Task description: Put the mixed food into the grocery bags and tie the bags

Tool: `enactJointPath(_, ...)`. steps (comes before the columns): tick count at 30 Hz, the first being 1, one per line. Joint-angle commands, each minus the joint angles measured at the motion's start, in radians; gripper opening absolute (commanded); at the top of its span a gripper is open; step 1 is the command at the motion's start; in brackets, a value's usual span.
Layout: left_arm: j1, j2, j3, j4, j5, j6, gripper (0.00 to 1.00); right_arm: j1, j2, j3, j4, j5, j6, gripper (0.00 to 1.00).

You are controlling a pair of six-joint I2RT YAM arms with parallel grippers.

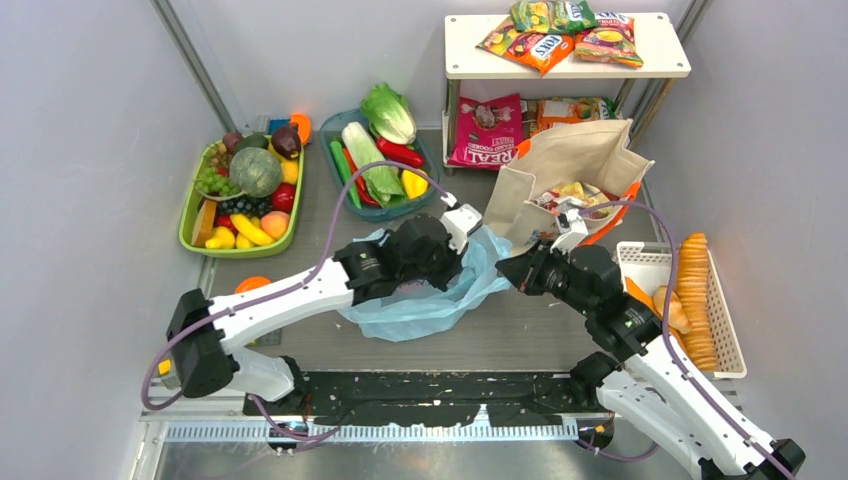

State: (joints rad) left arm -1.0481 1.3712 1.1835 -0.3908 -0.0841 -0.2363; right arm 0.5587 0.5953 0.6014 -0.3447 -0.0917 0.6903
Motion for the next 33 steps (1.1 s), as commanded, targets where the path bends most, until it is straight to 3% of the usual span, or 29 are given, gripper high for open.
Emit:
enactJointPath(1, -0.004, 0.075, -0.061, 0.172, 0.041, -0.005, 0.00, -0.004, -0.012, 0.087, 0.002, -0.014, -0.016, 0.05)
enactJointPath(8, -0.014, 0.236, -0.087, 0.227, 0.036, 0.026, 0.00, -0.005, 0.029, 0.210, -0.034, -0.029, -0.026, 0.05)
enactJointPath(20, -0.099, 0.351, -0.066, -0.011, -0.165, 0.115, 0.00, -0.004, 0.176, 0.704, -0.200, 0.005, -0.121, 0.05)
enactJointPath(26, -0.108, 0.390, -0.047, -0.109, -0.266, 0.124, 0.00, -0.005, 0.193, 0.792, -0.243, 0.043, -0.144, 0.05)
enactJointPath(33, -0.107, 0.469, 0.024, -0.198, -0.258, 0.158, 0.00, -0.005, 0.155, 0.827, -0.284, 0.174, -0.153, 0.05)
